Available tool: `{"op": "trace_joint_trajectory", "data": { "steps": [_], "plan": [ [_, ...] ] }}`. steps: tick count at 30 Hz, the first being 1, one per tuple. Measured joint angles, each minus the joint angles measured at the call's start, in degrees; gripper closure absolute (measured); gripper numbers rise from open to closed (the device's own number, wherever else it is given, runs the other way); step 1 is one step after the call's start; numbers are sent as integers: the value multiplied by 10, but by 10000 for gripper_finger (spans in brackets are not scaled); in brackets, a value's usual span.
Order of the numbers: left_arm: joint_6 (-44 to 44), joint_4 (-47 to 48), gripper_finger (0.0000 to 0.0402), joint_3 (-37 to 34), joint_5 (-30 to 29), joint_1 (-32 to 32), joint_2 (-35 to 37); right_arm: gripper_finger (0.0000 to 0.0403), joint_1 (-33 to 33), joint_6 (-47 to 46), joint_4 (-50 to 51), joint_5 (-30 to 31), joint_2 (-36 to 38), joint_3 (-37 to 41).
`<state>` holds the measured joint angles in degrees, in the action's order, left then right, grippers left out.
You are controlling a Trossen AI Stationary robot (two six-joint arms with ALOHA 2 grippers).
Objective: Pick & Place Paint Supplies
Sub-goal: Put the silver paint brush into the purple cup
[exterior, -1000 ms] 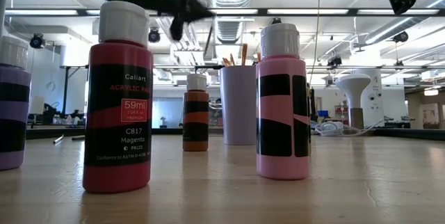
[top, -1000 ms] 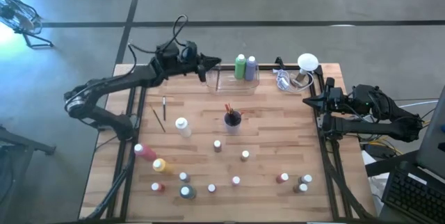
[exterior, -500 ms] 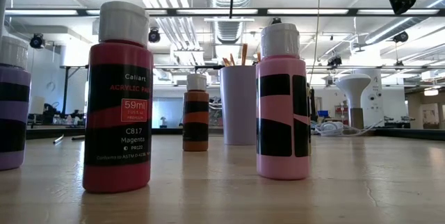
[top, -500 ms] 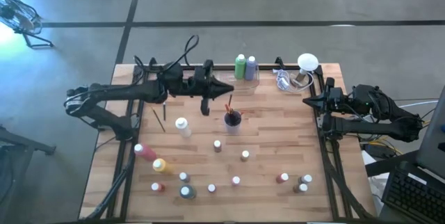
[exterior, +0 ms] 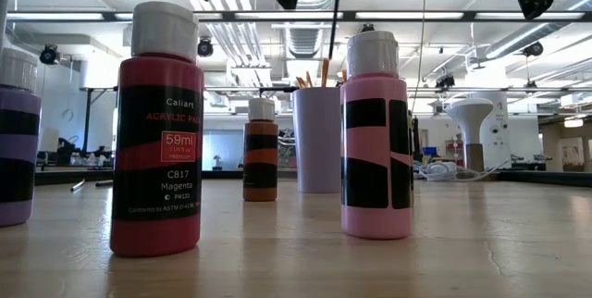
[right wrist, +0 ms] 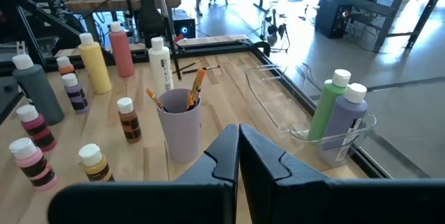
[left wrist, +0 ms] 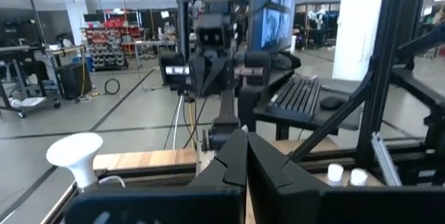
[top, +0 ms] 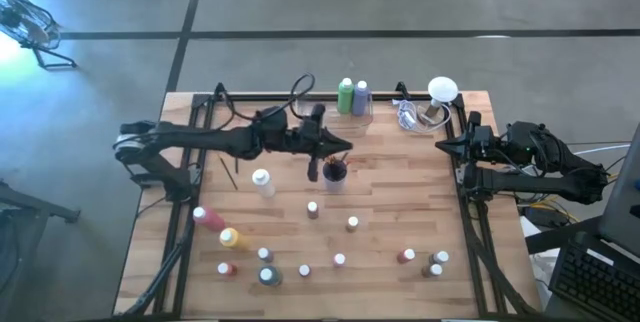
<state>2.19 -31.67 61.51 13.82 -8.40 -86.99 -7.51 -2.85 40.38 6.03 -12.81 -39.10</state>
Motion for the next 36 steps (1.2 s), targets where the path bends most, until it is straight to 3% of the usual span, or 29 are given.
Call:
{"op": "trace_joint_trajectory", "data": {
  "steps": [4, 14, 36],
  "plan": [
    [7, -47, 401, -19, 1, 0, -16, 394, 0, 0, 0, 0, 0, 0],
    [-28, -211, 401, -156, -13, -10, -13, 394, 0, 0, 0, 0, 0, 0],
    [-40, -234, 401, -177, 18, -19, -102, 394, 0, 0, 0, 0, 0, 0]
  ]
}}
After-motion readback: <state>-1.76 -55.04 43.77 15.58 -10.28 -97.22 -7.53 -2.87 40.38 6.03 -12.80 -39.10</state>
